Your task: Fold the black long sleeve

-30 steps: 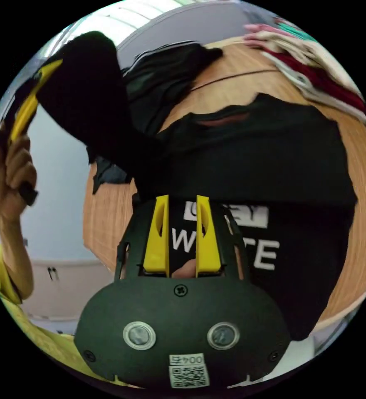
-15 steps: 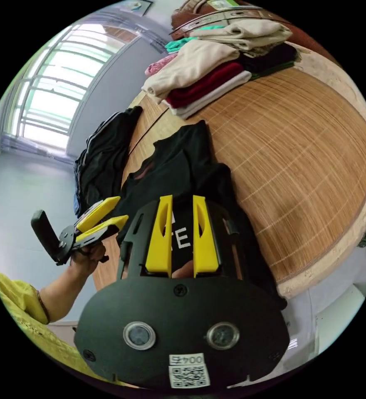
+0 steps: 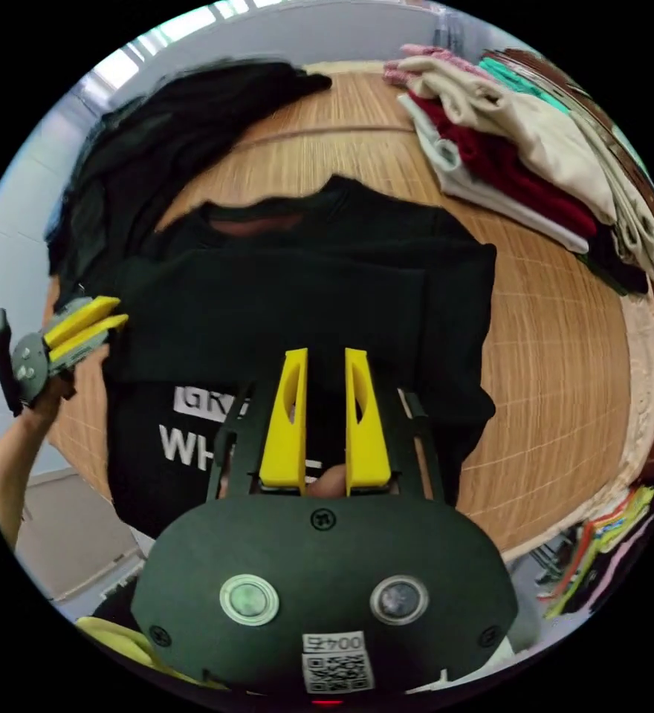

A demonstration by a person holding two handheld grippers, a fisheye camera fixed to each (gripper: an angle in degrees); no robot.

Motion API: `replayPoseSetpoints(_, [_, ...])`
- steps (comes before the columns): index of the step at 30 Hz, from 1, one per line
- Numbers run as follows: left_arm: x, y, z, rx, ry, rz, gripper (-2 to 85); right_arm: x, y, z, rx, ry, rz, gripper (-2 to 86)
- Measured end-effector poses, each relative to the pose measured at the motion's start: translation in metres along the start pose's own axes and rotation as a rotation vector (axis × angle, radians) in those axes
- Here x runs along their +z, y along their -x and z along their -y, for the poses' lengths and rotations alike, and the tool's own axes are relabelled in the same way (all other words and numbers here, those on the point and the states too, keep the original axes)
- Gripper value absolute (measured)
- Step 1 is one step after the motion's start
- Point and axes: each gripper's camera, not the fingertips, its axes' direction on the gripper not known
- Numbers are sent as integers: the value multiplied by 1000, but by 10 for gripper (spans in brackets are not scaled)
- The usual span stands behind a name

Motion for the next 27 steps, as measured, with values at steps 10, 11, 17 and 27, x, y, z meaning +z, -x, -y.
replayPoseSetpoints(10, [-26, 37, -6, -256, -165, -107, 87, -29, -20, 5, 38, -67, 230, 100])
replayPoseSetpoints(11, [-28, 42, 2, -267, -176, -111, 90, -34, -17, 1, 55, -86, 291, 99])
replayPoseSetpoints(17, [-30, -9, 39, 3, -228, -81, 108, -32, -3, -16, 197, -164, 371, 95])
replayPoseSetpoints(27, [49, -38, 63, 112, -78, -190, 107, -24, -47, 21, 265, -170, 196, 112])
